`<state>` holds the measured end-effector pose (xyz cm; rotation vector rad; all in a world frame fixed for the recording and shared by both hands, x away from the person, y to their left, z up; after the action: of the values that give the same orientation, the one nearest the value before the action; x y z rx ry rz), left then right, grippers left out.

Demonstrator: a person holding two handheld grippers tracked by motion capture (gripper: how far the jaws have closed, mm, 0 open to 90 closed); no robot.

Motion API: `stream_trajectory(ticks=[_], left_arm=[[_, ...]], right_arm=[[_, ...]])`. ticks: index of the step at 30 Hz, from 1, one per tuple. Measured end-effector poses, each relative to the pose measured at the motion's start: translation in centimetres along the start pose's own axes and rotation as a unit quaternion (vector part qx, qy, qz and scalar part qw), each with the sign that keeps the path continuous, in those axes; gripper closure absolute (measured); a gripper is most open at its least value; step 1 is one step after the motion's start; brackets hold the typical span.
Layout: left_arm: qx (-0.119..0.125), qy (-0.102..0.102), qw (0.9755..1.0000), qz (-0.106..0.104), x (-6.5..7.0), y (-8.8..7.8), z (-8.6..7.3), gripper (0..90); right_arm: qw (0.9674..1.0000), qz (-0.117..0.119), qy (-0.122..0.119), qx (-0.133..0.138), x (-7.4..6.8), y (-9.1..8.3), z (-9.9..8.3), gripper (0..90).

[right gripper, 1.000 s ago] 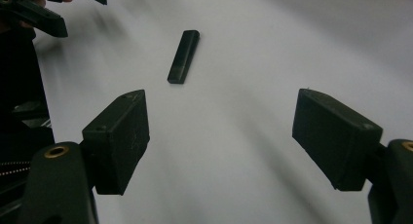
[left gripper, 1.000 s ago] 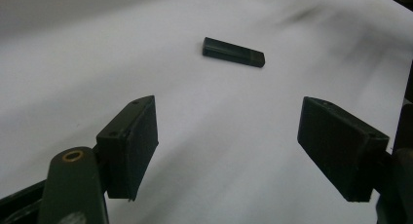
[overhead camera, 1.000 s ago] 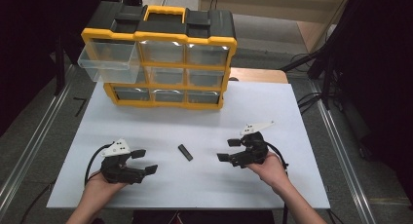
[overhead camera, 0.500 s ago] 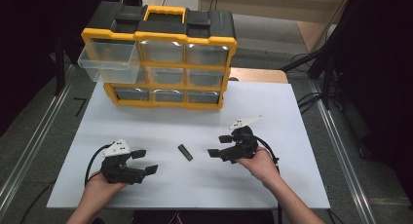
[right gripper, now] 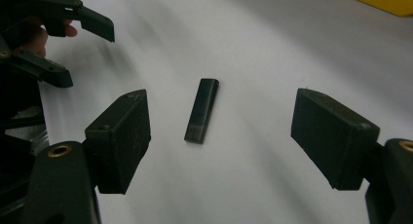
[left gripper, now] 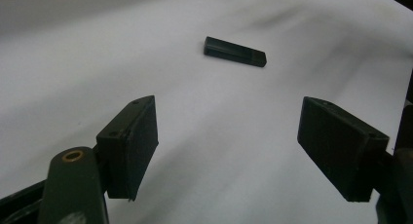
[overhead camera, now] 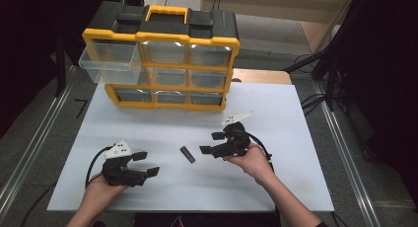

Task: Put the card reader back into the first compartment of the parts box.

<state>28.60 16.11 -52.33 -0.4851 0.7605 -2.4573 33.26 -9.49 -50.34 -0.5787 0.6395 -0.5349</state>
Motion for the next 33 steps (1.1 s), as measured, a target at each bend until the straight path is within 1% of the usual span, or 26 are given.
stream_trajectory(ticks=[3,6,10,12,17,18,23,25,29,33], left_arm=[[0.001,-0.001,1.0000,0.002,-0.1,0.0,0.0,24.1],[0.001,-0.001,1.0000,0.002,-0.1,0.0,0.0,24.1],[0.000,-0.001,1.0000,0.002,-0.1,0.0,0.0,24.1],[0.001,-0.001,1.0000,0.002,-0.1,0.0,0.0,24.1],[0.001,0.000,1.0000,0.001,0.0,0.0,0.0,24.1],[0.000,0.000,1.0000,0.001,0.0,0.0,0.0,24.1],[0.000,0.000,1.0000,0.000,0.0,0.0,0.0,24.1],[0.000,0.000,1.0000,0.001,0.0,-0.1,0.0,24.1],[0.004,-0.002,1.0000,0.001,0.0,-0.1,0.0,24.1],[0.002,0.000,1.0000,0.000,0.0,-0.1,0.0,24.1]], right_arm=[[1.0000,-0.003,-0.001,-0.003,-0.2,0.5,0.4,20.5],[1.0000,-0.001,0.001,-0.004,-0.4,1.1,0.7,20.5],[1.0000,-0.002,-0.001,-0.006,-0.5,1.7,1.1,20.6],[1.0000,-0.001,0.003,-0.005,-0.6,2.0,1.3,21.0],[0.9999,-0.004,0.004,-0.010,-0.7,2.7,1.5,21.4],[0.9999,-0.004,0.006,-0.011,-0.7,3.1,1.6,21.6],[0.9998,-0.007,0.008,-0.019,-0.9,4.1,1.8,22.3],[0.9997,-0.008,0.005,-0.021,-1.0,4.4,1.9,22.3],[0.9996,-0.008,0.002,-0.027,-1.2,5.1,1.8,23.1],[0.9994,-0.011,0.004,-0.034,-1.3,5.8,1.6,23.8]])
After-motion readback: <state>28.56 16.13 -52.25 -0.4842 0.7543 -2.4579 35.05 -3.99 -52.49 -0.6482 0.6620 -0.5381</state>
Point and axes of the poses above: each handheld gripper's, and its own axes: y roughly forward along the jaws, z roughly out of its top, x roughly to its right, the point moved 7 cm from there along y, roughly forward along the jaws, and after that the axes turned 4 degrees about y, right-handed, at the moved point
